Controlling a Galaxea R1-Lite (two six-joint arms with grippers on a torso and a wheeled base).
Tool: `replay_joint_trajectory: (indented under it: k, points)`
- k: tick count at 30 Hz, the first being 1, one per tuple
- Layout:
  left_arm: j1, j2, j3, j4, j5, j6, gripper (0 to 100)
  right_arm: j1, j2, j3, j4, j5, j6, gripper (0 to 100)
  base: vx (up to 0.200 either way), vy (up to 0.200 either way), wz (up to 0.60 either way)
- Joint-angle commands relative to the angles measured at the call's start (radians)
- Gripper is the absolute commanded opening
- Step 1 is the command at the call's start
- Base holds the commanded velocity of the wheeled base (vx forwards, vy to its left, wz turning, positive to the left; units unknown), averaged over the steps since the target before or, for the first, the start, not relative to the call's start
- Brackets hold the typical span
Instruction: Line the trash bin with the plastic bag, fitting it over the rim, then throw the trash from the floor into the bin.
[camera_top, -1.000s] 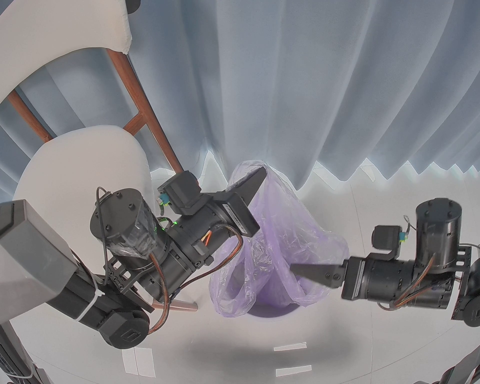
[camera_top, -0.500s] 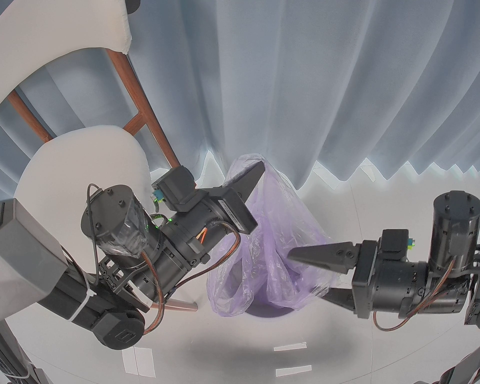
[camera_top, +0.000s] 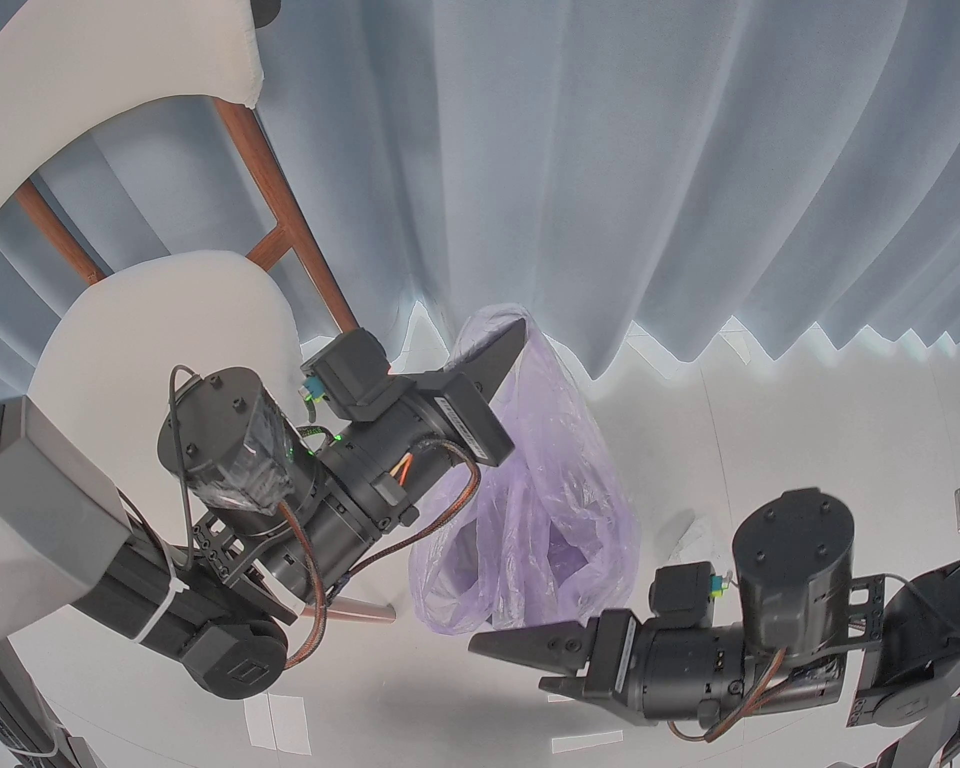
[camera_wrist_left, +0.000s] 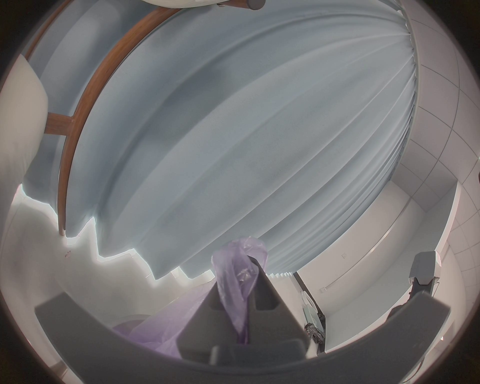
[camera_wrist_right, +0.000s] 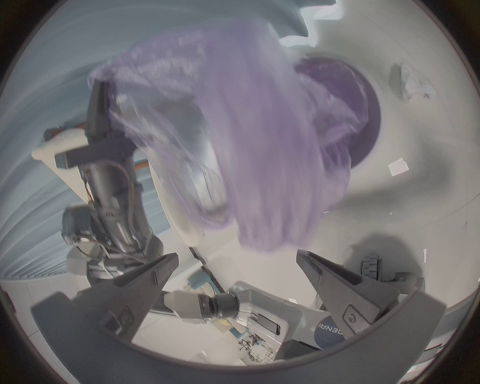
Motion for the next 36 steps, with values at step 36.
replay_joint_trajectory:
  k: [36]
  points:
    - [-0.029,-0.03,0.027,-0.001,0.002,0.004,0,-0.79,0.062,-0.059,-0.364,0.109,-0.227,100,0.0,0.0,0.0]
